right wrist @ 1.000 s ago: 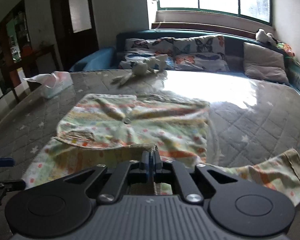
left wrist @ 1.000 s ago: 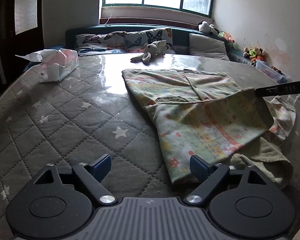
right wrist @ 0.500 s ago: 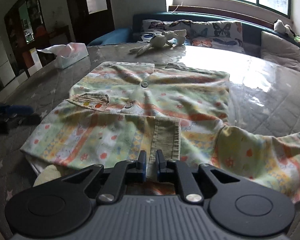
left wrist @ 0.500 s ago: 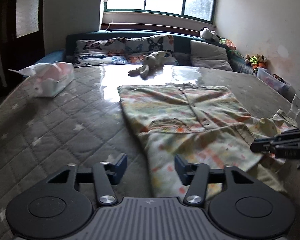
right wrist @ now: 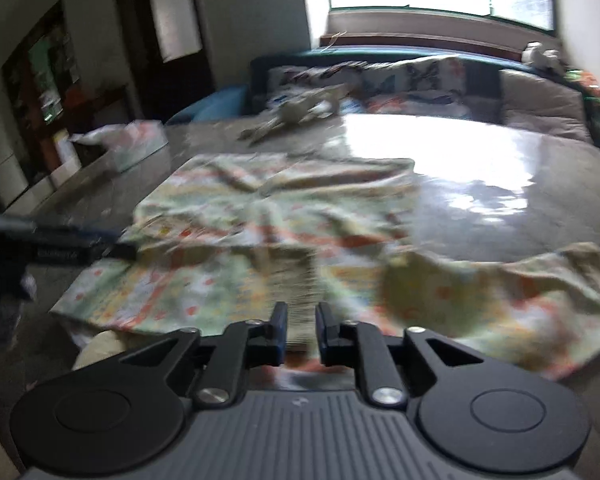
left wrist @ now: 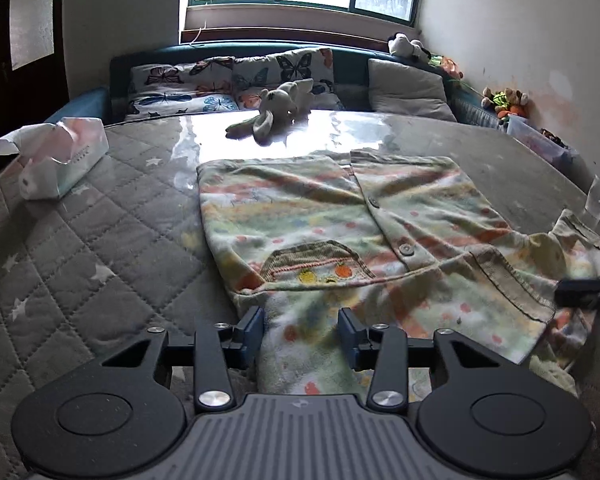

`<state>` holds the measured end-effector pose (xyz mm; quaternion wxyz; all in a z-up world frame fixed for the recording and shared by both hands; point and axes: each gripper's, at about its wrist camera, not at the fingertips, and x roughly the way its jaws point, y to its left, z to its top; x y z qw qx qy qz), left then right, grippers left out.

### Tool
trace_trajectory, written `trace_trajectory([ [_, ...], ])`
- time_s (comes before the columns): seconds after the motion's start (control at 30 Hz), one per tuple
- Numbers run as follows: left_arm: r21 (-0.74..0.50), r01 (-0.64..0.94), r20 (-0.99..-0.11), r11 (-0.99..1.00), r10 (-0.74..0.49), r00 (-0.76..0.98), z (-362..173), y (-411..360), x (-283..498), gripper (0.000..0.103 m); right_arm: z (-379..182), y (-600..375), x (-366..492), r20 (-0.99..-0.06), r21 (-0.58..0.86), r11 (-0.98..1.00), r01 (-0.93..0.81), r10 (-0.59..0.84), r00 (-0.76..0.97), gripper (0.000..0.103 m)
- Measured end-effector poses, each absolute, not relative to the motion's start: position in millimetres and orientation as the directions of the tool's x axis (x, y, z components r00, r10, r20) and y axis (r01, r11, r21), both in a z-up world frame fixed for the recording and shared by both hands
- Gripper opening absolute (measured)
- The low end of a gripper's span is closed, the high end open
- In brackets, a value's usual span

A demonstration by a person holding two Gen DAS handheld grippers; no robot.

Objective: Fold clothes

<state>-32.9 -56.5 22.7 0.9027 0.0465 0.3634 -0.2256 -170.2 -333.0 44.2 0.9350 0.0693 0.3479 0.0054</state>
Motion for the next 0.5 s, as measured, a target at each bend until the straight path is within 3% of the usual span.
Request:
trace_trajectory([
  [0.27, -0.062, 0.446, -0.667, 0.893, -0.369, 0.647, 28, -59, -38, 0.047, 46, -433, -197, -0.650, 0.080, 0.932, 0.353, -0.220, 0.727, 0.019],
  [0.37, -0.052, 0.442, -0.662, 0.896, -0.362, 0.657, 32, -59, -41, 0.050, 42, -473, -203, -0.648, 0.067, 0.884, 0.462, -0.314, 0.694, 0.035],
  [0.5, -0.042, 0.434, -0.660, 0.900, -0.351, 0.664, 35, -60, -43, 0.051, 30, -518, -208, -0.657, 0.077, 0.815, 0.574, -0.392, 0.644, 0.035],
])
